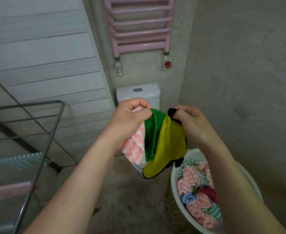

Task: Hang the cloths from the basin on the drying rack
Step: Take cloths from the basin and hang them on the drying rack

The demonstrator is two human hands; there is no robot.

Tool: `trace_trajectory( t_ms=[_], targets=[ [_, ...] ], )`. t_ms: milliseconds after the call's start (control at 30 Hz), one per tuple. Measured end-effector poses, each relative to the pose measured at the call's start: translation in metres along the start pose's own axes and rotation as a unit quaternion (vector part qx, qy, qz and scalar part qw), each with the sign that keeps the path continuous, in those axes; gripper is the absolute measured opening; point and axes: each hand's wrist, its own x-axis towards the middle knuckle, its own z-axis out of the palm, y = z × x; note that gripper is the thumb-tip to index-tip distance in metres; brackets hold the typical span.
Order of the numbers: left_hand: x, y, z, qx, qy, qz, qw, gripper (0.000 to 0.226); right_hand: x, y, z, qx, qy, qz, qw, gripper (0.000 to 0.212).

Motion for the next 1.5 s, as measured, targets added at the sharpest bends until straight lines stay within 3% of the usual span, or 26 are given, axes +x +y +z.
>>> trace_trajectory(
  t_ms=[100, 167, 267, 333, 433, 533, 700, 867, 1033, 1133, 1233, 1333, 1500],
  targets=[
    [-0.008, -0.003, -0.038, -0.006, 0.047, -0.022, 0.999, 0.029, 0.003, -0.008, 0.041, 0.012, -0.028, -0.02, 0.999, 0.017],
    [-0.012, -0.008, -0.065, 0.016, 0.062, -0.039, 0.997, 0.028, 0.001, -0.015, 0.067, 0.009, -0.098, -0.027, 0.995, 0.016],
    [-0.017, -0.011, -0.094, 0.055, 0.053, -0.044, 0.996, 0.023, -0.001, -0.015, 0.109, -0.161, -0.151, -0.046, 0.974, 0.015],
    [-0.024, -0.012, -0.116, 0.069, 0.059, -0.044, 0.995, 0.022, 0.002, -0.01, 0.144, -0.25, -0.107, -0.082, 0.959, 0.009],
    [-0.033, -0.011, -0.154, 0.08, 0.077, -0.035, 0.993, 0.027, 0.006, -0.005, 0.186, -0.354, -0.022, -0.099, 0.93, 0.015],
    [-0.043, -0.01, -0.201, 0.065, 0.128, -0.007, 0.99, 0.029, 0.011, 0.005, 0.221, -0.434, -0.031, -0.072, 0.897, 0.01],
    [-0.054, -0.013, -0.257, 0.088, 0.161, -0.011, 0.983, 0.026, 0.032, 0.014, 0.231, -0.373, -0.041, 0.0, 0.927, 0.024],
    [-0.054, -0.049, -0.292, 0.205, 0.16, -0.118, 0.958, 0.014, 0.067, -0.003, 0.23, -0.298, -0.004, -0.027, 0.954, 0.017],
    [-0.034, -0.085, -0.308, 0.219, 0.194, -0.112, 0.95, 0.014, 0.11, -0.019, 0.233, -0.359, 0.026, -0.077, 0.93, 0.013],
    [-0.016, -0.1, -0.318, 0.339, 0.252, -0.091, 0.902, 0.009, 0.139, -0.02, 0.238, -0.386, 0.017, -0.098, 0.917, 0.015],
    [0.002, -0.11, -0.335, 0.418, 0.295, -0.087, 0.855, 0.017, 0.166, -0.02, 0.248, -0.365, -0.038, -0.096, 0.925, 0.004],
    [0.027, -0.114, -0.352, 0.448, 0.348, -0.114, 0.815, 0.043, 0.205, -0.021, 0.265, -0.269, -0.14, -0.089, 0.949, 0.012],
    [0.046, -0.126, -0.397, 0.357, 0.451, -0.142, 0.806, 0.047, 0.239, -0.038, 0.306, -0.156, -0.321, -0.086, 0.93, 0.017]
  ],
)
